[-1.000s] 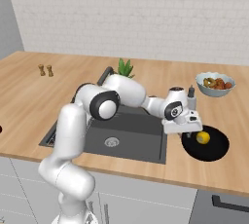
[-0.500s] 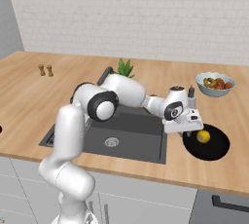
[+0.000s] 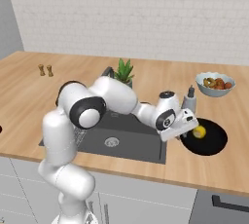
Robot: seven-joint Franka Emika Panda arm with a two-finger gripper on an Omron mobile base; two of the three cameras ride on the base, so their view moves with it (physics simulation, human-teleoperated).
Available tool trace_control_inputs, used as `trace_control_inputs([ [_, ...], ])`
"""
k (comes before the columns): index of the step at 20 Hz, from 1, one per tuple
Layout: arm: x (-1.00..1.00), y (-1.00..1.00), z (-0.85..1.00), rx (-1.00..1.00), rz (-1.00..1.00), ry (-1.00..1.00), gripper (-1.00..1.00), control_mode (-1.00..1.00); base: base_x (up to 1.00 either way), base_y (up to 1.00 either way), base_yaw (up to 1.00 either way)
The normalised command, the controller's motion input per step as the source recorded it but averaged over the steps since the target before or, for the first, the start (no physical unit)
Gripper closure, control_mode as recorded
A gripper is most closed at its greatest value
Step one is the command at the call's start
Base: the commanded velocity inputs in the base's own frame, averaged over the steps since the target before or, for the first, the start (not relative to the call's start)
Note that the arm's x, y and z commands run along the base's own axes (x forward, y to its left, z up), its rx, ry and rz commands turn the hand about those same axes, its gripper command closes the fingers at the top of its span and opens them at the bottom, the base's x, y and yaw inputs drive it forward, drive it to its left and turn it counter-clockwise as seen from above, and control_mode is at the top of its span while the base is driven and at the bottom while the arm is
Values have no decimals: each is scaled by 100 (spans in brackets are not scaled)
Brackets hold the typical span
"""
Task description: Pick the lemon from the sink and place it in the bowl. Then pick the bowl and place it in the microwave. Then close the microwave door and press the start button.
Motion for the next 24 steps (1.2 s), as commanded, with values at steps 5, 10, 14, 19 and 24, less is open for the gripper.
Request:
trace_control_inputs([
  [5, -62, 28, 41, -15, 39, -4, 100, -100, 0, 0, 0],
  [10, -43, 20, 56, 0, 36, -9, 100, -100, 0, 0, 0],
  [14, -11, 19, 67, 0, 36, -2, 100, -100, 0, 0, 0],
  [19, -7, 11, 68, 6, 36, 1, 100, -100, 0, 0, 0],
  [24, -13, 14, 49, -1, 35, 12, 100, -100, 0, 0, 0],
])
